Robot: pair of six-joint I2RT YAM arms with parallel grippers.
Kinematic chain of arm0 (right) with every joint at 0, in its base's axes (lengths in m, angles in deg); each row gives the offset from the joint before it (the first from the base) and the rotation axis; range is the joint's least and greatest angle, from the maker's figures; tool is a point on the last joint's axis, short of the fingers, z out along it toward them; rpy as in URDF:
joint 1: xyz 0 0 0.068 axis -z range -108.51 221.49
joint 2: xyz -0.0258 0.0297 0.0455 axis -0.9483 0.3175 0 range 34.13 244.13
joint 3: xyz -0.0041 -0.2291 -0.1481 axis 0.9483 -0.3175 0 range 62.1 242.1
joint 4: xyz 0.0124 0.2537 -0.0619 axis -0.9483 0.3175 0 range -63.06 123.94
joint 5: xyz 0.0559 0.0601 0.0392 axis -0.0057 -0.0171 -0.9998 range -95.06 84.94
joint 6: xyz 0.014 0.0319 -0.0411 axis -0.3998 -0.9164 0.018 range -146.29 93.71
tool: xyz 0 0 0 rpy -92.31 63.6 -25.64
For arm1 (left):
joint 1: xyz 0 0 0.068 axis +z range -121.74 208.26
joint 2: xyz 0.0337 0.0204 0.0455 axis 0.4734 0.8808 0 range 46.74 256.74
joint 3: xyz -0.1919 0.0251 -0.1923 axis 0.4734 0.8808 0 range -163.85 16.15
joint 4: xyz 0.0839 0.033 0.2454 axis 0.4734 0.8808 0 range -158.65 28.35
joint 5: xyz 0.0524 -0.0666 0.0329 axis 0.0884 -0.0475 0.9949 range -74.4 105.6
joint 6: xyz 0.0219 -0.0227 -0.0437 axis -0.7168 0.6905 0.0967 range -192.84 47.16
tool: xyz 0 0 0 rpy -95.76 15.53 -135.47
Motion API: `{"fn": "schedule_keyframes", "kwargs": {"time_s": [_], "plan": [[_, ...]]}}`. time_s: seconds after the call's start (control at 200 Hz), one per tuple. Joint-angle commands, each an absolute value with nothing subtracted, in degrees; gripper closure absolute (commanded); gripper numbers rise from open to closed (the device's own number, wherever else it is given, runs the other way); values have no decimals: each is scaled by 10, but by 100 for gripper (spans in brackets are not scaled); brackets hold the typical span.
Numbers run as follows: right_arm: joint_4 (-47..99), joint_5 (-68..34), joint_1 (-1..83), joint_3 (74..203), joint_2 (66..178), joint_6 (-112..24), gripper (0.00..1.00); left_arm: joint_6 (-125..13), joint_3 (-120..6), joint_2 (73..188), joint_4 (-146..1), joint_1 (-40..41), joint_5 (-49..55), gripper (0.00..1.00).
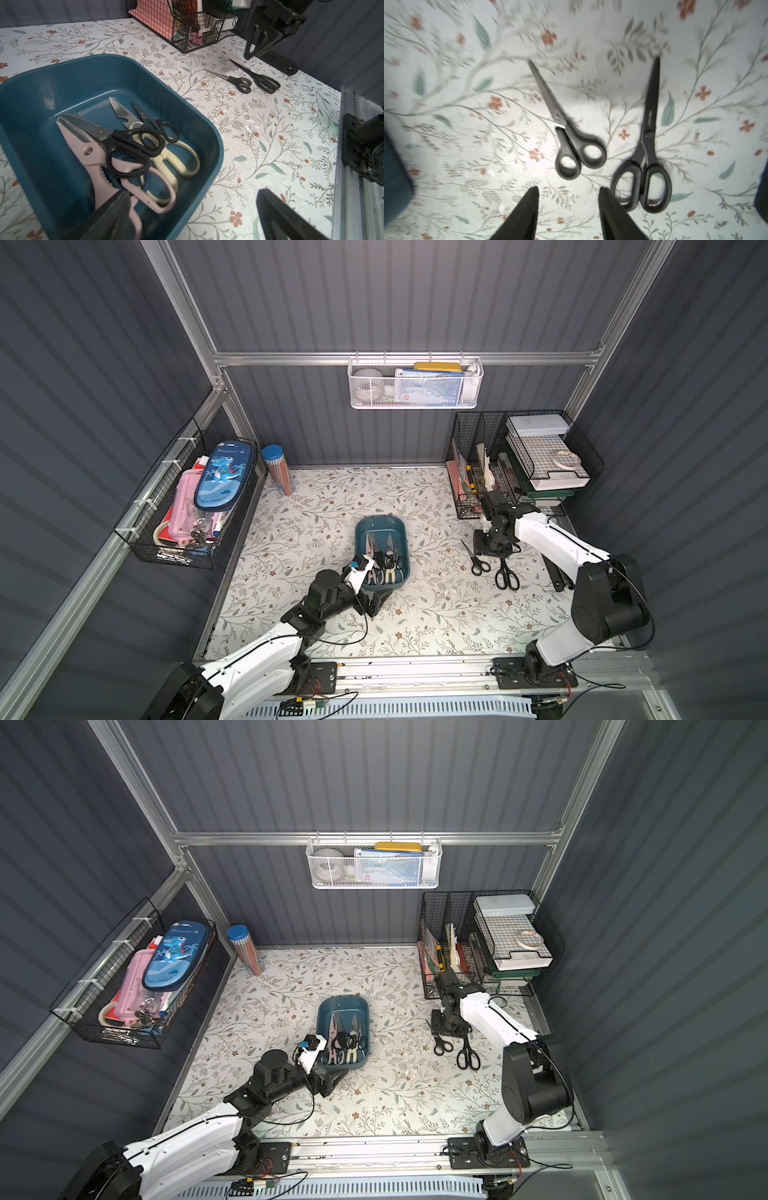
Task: Put the scissors into the storage box
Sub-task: Pick up the scissors from the center of the board.
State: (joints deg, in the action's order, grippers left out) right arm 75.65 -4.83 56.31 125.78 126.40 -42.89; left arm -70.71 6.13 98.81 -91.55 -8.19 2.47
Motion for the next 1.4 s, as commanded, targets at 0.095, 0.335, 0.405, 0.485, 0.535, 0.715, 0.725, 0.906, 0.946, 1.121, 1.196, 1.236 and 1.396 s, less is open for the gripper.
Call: {"fn": "schedule_keyframes", "kwargs": {"time_s": [0.095,0.335,0.405,0.485,0.535,0.715,0.725,0.906,0.946,1.121,1.196,1.236,1.396], "plan": [[747,-22,555,1251,1302,-402,53,-723,62,955,-921,-88,78,1],[736,2,555,1264,1358,-394,57,-718,61,945,-907,-88,102,1],[725,-18,554,1263,1363,-389,59,-717,54,958,-902,-88,102,1],[726,-28,554,1266,1373,-390,60,-712,47,972,-898,-89,107,1],[717,-36,554,1263,1380,-386,61,-710,42,978,-893,-88,109,1],[722,-56,554,1272,1403,-396,70,-704,35,989,-884,-88,119,1],[722,-57,554,1272,1404,-397,71,-704,35,989,-883,-88,119,1],[732,-44,554,1275,1426,-419,77,-702,35,985,-880,-88,122,1],[733,-40,553,1276,1427,-422,80,-706,35,984,-881,-88,119,1],[746,-38,546,1288,1413,-423,87,-715,42,979,-893,-89,109,1],[768,-34,538,1305,1402,-425,88,-713,46,972,-894,-88,116,1],[777,-29,532,1315,1392,-428,89,-709,47,964,-893,-88,125,1],[801,-31,492,1350,1356,-444,90,-682,64,913,-888,-89,155,1]]}}
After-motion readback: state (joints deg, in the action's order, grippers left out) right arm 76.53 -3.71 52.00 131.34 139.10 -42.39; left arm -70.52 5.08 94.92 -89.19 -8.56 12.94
